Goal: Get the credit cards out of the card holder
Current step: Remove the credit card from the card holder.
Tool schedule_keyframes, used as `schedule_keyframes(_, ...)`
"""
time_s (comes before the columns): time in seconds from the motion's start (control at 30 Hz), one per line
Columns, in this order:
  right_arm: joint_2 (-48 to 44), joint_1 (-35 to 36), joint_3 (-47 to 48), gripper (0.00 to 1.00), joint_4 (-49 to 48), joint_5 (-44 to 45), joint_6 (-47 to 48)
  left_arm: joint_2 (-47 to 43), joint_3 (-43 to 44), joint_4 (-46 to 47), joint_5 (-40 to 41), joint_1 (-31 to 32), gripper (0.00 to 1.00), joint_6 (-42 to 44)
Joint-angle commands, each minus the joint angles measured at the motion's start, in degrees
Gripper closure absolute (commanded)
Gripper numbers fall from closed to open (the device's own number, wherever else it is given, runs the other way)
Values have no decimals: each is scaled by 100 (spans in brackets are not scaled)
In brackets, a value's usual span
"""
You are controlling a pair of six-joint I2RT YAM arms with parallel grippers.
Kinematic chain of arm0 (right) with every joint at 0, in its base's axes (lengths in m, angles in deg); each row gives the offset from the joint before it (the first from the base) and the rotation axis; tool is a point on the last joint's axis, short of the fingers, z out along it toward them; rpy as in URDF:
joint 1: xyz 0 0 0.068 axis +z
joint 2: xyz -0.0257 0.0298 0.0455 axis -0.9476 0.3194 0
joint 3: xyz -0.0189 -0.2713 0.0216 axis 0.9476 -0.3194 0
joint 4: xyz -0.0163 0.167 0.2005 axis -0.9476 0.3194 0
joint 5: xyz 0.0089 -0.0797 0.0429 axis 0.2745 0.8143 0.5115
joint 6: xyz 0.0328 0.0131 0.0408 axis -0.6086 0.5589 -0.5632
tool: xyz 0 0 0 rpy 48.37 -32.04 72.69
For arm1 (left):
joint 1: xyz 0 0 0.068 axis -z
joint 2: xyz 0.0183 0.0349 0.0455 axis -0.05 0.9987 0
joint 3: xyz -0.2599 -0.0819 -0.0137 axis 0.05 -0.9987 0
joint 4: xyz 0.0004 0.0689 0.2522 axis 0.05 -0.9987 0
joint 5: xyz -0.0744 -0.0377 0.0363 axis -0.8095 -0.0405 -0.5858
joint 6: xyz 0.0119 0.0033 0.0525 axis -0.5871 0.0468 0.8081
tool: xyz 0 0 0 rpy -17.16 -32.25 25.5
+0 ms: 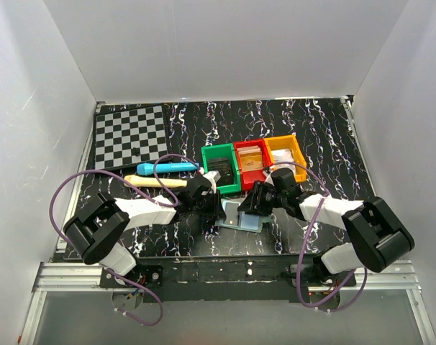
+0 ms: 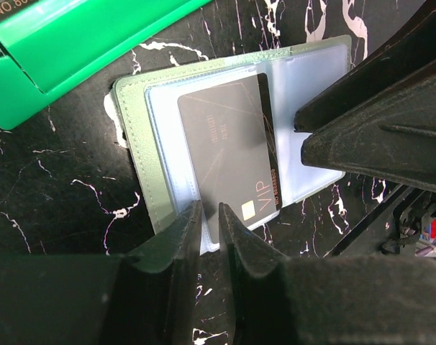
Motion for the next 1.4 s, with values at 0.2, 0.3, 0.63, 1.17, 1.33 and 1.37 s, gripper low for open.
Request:
schedule_keyframes(0.2,199,168,-26,54,-550,-105,-205,34,29,-166,158,-31,89,-59)
schedule_keyframes(0.3,278,194,-52,55,-585,-105,-240,34,-6,-158,167,-40,90,-85)
schedule_keyframes(0.63,358,185,-105,60,-717,-149,-284,105,-23,-166,141,-39,91,-94)
schedule_keyframes(1.17,437,194,-201,64,-1121,-351,-372,227,-67,-96,70,-31,92,-147)
schedule_keyframes(1.33,454,212,-219,69,-1244,-395,-390,272,-67,-78,44,-31,92,-147)
schedule_keyframes(1.37,463,212,-228,69,-1261,-404,-390,272,-67,-70,44,-31,92,-156)
